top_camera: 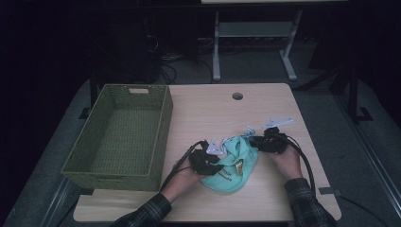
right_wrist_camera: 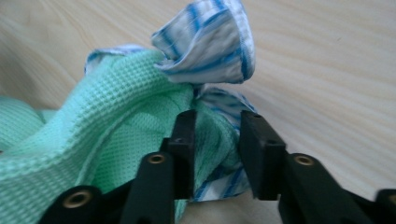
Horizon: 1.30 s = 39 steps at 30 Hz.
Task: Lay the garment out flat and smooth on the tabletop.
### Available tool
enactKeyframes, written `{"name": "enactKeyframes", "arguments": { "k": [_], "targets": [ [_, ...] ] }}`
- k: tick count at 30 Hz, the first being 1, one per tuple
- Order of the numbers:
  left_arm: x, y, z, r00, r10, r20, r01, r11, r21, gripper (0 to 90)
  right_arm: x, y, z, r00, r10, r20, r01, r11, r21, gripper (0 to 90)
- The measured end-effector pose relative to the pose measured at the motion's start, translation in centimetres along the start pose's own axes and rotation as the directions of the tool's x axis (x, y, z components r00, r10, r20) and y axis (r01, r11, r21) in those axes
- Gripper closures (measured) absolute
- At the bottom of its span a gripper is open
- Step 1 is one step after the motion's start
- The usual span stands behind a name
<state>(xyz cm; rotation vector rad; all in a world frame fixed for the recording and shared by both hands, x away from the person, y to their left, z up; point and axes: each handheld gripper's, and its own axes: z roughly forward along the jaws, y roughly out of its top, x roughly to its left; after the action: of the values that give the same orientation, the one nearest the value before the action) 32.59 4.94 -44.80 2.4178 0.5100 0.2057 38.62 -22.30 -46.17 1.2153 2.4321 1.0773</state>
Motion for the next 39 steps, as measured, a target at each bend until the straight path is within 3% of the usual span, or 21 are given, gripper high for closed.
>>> {"name": "enactKeyframes", "arguments": {
  "k": [2,5,9,14,16,23,25,26,30,32,35,39],
  "targets": [
    [0.1,0.2,0.0,0.9999,-0.009,-0.006,0.009,1.0000,0.000,83.7,0.0,-0.1,0.1,0.9999,-0.011,0.005,0.011,1.000,0.009,81.4],
    [0.5,0.1,-0.4,0.9996,-0.026,-0.013,0.026,0.9996,-0.007,86.3,0.1,-0.1,0.0,0.9999,-0.013,0.001,0.013,1.000,0.009,87.7],
    [1.1,-0.3,-1.4,0.9966,-0.077,-0.031,0.076,0.9966,-0.033,86.6,0.1,0.0,-0.5,1.0000,-0.005,0.003,0.005,1.000,0.009,88.8],
    [2.0,-1.0,-2.7,0.9873,-0.152,-0.047,0.148,0.9865,-0.070,86.8,0.0,0.1,-1.1,0.9999,-0.011,0.012,0.011,1.000,-0.002,89.1],
    [2.5,-1.4,-3.1,0.9832,-0.173,-0.058,0.168,0.9825,-0.079,86.9,-0.1,0.0,-1.2,0.9986,-0.026,0.047,0.026,1.000,0.010,89.1],
    [3.3,-2.4,-3.2,0.9709,-0.211,-0.113,0.209,0.9774,-0.036,87.5,-0.8,-0.4,-1.5,0.9988,-0.005,0.048,0.004,1.000,0.021,89.3],
    [3.3,-2.8,-3.2,0.9691,-0.220,-0.111,0.219,0.9755,-0.025,87.5,-0.9,-0.6,-1.4,0.9981,-0.002,0.061,0.000,0.999,0.037,89.3],
    [3.2,-3.0,-3.1,0.9685,-0.233,-0.090,0.231,0.9726,-0.028,87.4,-1.1,-0.7,-1.4,0.9981,0.003,0.061,-0.006,0.999,0.043,89.3],
    [2.2,-3.1,-2.6,0.9768,-0.214,-0.005,0.214,0.9768,-0.004,83.4,-1.3,-0.8,-1.5,0.9979,0.016,0.062,-0.018,1.000,0.021,87.2],
    [1.6,-2.8,-2.6,0.9831,-0.183,0.004,0.183,0.9830,-0.007,73.0,-1.4,-0.8,-1.7,0.9976,0.019,0.067,-0.019,1.000,0.007,78.5],
    [1.0,-2.2,-3.0,0.9867,-0.162,0.013,0.163,0.9860,-0.036,65.9,-1.3,-1.0,-2.4,0.9981,0.030,0.054,-0.029,0.999,-0.015,77.0],
    [1.1,-1.2,-3.7,0.9899,-0.141,0.015,0.142,0.9880,-0.062,65.7,-0.8,-1.4,-3.7,0.9983,0.045,0.038,-0.043,0.998,-0.044,77.4]
  ]
}}
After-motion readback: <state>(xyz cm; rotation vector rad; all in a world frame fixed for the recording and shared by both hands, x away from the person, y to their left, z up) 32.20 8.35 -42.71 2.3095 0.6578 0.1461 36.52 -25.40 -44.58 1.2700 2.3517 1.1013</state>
